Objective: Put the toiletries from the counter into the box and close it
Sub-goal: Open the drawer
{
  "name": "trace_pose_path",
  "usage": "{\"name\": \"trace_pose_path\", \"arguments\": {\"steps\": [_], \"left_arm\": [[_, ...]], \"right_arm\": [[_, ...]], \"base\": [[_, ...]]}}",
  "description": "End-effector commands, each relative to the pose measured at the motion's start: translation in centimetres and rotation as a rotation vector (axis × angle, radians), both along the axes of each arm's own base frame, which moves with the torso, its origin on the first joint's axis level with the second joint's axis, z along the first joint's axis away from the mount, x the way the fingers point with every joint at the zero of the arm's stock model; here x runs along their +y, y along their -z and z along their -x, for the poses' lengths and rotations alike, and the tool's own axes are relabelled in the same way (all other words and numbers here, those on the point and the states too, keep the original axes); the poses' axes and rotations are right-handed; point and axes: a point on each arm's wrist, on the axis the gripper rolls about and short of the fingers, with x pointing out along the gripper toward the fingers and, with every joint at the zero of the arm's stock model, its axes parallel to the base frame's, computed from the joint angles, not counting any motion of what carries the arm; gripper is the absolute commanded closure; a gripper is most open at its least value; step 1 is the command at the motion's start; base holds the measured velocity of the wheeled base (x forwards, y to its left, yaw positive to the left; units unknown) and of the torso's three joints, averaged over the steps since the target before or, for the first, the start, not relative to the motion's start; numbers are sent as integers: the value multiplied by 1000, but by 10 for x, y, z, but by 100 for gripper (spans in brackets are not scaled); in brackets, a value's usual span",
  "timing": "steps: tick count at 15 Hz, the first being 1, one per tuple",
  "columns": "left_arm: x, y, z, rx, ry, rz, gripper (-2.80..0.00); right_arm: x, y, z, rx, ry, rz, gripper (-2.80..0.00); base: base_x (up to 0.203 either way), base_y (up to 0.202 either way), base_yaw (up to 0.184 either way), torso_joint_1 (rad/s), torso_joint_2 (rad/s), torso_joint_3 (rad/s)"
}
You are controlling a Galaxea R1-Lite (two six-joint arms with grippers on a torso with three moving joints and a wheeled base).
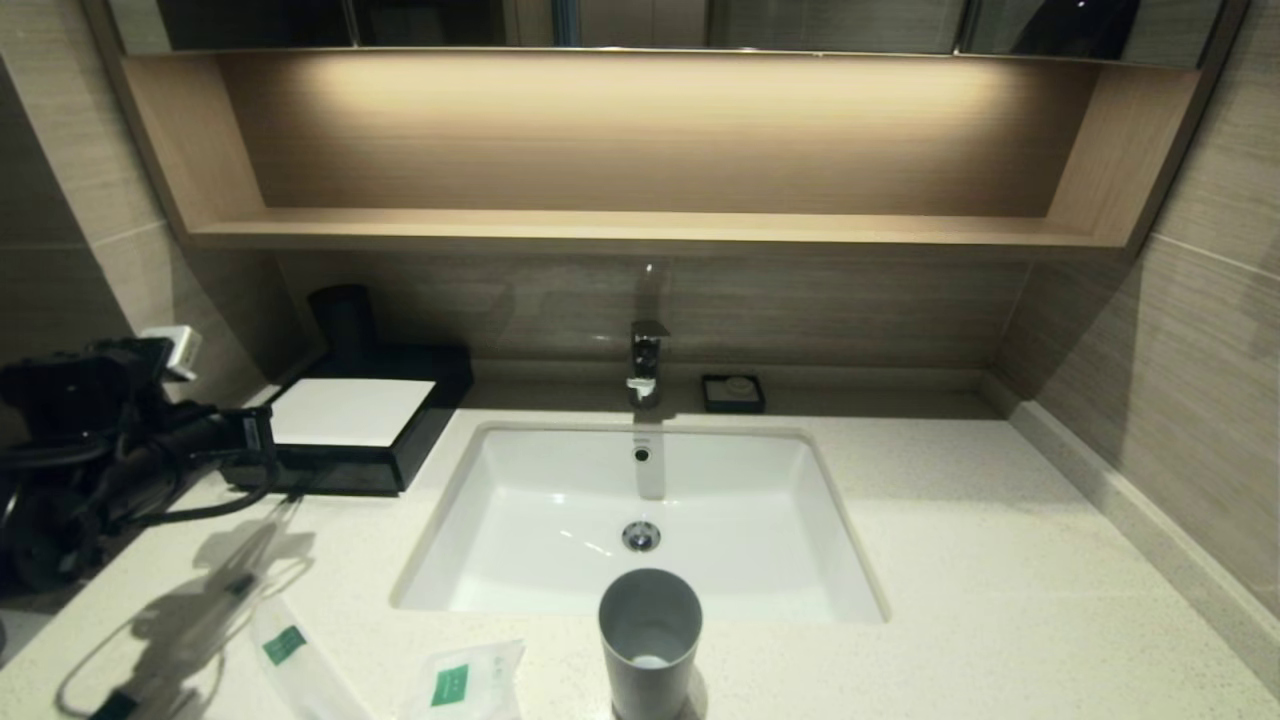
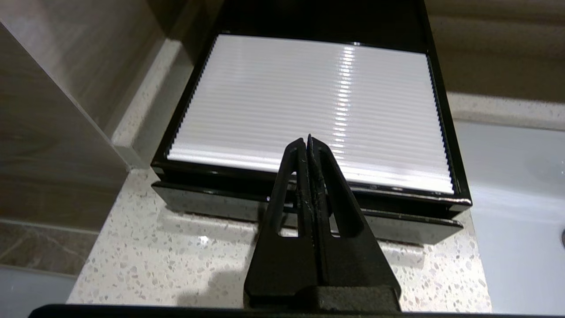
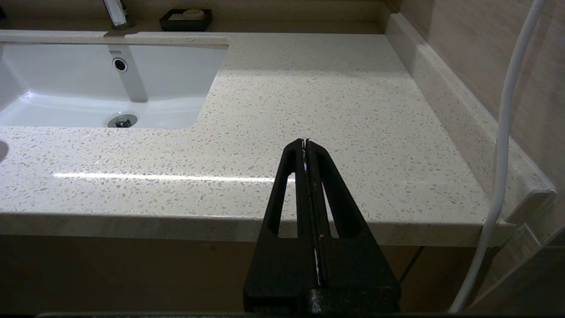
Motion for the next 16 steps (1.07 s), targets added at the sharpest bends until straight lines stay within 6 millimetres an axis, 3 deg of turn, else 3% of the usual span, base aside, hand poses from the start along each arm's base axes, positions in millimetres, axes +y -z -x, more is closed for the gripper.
{"name": "trace_pose_path", "arguments": {"steps": [1,7,16], "left_arm": [[-1,-13,4,41,2,12,0],[-3,-9,2,94,5,21,0],[-4,18,5,108,24,-17,0]], "right_arm": [[0,0,0,1,0,0,0],[0,0,0,1,0,0,0],[0,0,0,1,0,0,0]], "base": [[0,0,0,0,0,0],[0,0,0,0,0,0],[0,0,0,0,0,0]]}}
